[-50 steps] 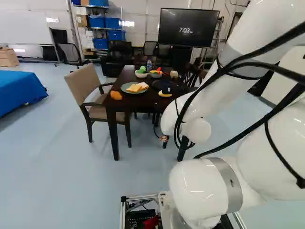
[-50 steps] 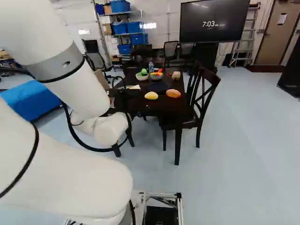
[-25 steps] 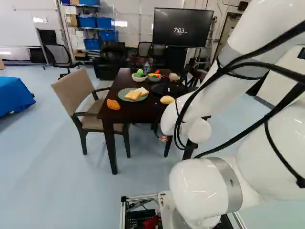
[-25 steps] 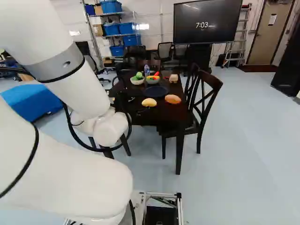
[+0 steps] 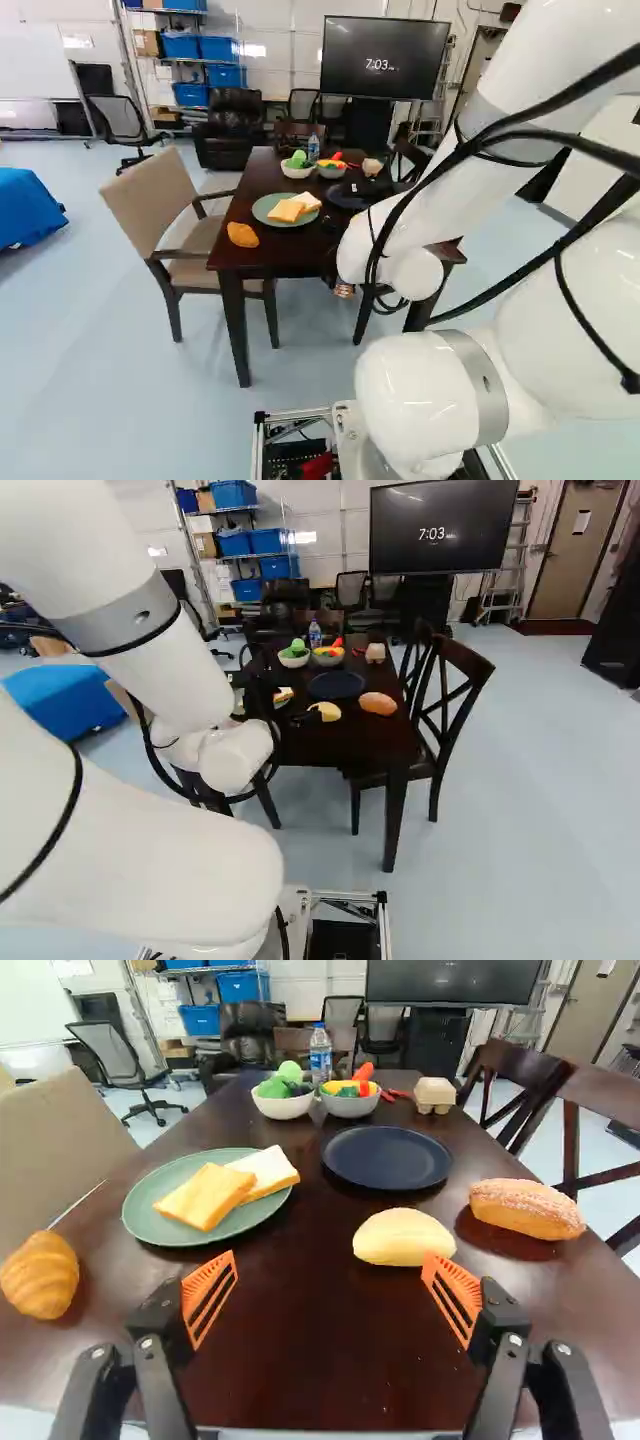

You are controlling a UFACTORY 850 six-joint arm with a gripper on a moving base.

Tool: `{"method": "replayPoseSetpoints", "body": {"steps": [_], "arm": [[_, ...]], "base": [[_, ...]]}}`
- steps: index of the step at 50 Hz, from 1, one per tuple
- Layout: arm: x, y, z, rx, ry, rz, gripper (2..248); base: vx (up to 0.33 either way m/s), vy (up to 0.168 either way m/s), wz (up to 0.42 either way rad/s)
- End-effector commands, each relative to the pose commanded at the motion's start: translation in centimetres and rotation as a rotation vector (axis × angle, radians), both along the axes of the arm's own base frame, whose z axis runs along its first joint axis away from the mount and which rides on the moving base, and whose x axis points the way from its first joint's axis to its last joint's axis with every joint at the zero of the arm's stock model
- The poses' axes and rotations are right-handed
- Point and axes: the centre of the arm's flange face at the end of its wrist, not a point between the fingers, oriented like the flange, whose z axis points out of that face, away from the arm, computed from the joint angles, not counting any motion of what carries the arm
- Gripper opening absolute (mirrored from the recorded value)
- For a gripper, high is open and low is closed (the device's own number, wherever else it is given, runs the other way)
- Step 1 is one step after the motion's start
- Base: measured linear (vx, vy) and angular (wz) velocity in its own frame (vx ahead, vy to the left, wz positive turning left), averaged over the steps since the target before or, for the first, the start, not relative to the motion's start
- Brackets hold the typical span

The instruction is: Move the croissant to the empty plate

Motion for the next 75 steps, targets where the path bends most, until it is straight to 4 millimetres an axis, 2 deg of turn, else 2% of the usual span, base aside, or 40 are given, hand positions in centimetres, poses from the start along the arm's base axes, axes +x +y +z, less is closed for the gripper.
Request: {"method": "replayPoseSetpoints", "body": {"steps": [26, 51, 75], "arm": [[0.0, 0.0, 0.0, 0.000, 0.000, 0.000, 247], [0.0, 0.0, 0.0, 0.000, 0.000, 0.001, 247], [1.7, 1.4, 1.3, 0.001, -0.027, 0.047, 247]], "base": [[0.108, 0.026, -0.008], [0.007, 0.000, -0.001], [0.000, 0.000, 0.000]]}}
